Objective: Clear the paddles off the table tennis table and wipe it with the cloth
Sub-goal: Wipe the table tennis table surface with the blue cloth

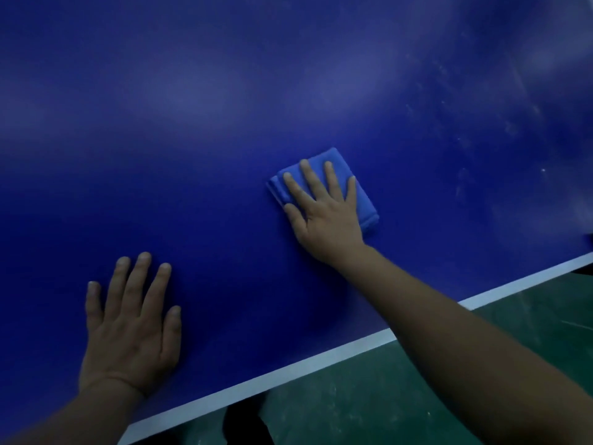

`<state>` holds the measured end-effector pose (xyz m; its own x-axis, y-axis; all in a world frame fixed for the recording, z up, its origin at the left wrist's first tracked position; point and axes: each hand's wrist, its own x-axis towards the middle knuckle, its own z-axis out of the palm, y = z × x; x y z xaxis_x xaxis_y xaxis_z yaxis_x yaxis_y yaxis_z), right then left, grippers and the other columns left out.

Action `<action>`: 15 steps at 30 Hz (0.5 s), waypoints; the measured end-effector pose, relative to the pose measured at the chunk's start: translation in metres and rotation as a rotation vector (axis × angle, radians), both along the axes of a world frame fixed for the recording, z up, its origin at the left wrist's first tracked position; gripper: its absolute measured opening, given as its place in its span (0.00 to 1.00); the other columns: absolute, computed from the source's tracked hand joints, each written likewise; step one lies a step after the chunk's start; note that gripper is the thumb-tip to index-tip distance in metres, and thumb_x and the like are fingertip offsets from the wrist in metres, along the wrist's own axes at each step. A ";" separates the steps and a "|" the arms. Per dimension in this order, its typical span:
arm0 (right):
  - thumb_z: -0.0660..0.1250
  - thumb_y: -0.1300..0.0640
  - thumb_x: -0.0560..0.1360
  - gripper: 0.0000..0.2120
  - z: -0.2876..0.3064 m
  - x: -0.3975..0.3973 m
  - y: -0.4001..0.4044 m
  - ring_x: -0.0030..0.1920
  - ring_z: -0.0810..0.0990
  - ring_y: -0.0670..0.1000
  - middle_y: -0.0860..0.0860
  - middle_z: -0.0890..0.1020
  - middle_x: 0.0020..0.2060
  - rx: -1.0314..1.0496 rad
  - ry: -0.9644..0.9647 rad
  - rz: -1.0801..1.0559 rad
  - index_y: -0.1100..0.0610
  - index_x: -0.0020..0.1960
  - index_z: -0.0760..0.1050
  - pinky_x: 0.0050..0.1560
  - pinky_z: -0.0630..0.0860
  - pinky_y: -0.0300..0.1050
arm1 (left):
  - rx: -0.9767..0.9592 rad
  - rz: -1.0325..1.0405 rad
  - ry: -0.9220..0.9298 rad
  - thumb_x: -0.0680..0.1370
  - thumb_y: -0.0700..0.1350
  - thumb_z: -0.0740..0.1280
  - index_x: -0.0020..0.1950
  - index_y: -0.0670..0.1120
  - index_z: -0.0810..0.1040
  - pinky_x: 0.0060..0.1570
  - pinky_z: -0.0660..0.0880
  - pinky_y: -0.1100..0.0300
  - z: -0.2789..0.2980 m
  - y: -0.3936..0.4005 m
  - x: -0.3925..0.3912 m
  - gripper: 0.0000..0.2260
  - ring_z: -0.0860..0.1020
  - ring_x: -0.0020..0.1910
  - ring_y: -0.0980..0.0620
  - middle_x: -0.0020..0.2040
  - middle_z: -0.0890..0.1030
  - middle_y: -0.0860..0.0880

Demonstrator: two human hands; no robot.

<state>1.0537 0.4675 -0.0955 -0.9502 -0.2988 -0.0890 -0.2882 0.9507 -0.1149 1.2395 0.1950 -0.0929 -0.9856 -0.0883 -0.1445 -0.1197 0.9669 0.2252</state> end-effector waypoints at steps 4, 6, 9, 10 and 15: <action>0.51 0.39 0.82 0.27 0.008 -0.047 0.075 0.81 0.48 0.58 0.45 0.53 0.81 0.050 -0.003 -0.422 0.40 0.80 0.54 0.74 0.42 0.73 | 0.004 0.007 0.004 0.79 0.55 0.52 0.77 0.43 0.65 0.77 0.42 0.40 0.002 0.000 -0.001 0.29 0.52 0.80 0.42 0.80 0.59 0.42; 0.46 0.38 0.81 0.28 0.012 -0.052 0.129 0.81 0.44 0.58 0.45 0.49 0.82 0.007 -0.069 -0.808 0.39 0.81 0.49 0.74 0.41 0.74 | 0.016 0.016 0.000 0.79 0.55 0.52 0.77 0.43 0.65 0.77 0.42 0.40 0.004 0.002 -0.002 0.29 0.52 0.80 0.42 0.80 0.60 0.41; 0.43 0.37 0.81 0.29 0.015 -0.018 0.137 0.81 0.43 0.59 0.47 0.48 0.82 -0.034 -0.044 -0.993 0.41 0.81 0.48 0.73 0.42 0.74 | 0.023 0.020 -0.014 0.79 0.56 0.50 0.77 0.42 0.65 0.77 0.41 0.40 0.006 0.002 -0.003 0.30 0.51 0.80 0.42 0.80 0.59 0.41; 0.45 0.38 0.82 0.29 0.012 -0.002 0.118 0.81 0.44 0.59 0.47 0.49 0.82 -0.028 -0.029 -0.953 0.40 0.81 0.49 0.74 0.42 0.74 | 0.024 0.021 -0.018 0.79 0.56 0.50 0.77 0.42 0.65 0.77 0.42 0.39 0.007 0.002 -0.003 0.30 0.51 0.80 0.42 0.80 0.59 0.41; 0.52 0.39 0.81 0.27 0.002 0.116 0.004 0.80 0.53 0.61 0.49 0.60 0.80 -0.016 0.025 -0.124 0.42 0.79 0.61 0.75 0.44 0.73 | 0.008 0.019 -0.038 0.79 0.56 0.50 0.78 0.42 0.64 0.76 0.43 0.37 0.005 0.001 -0.002 0.30 0.50 0.80 0.42 0.80 0.58 0.41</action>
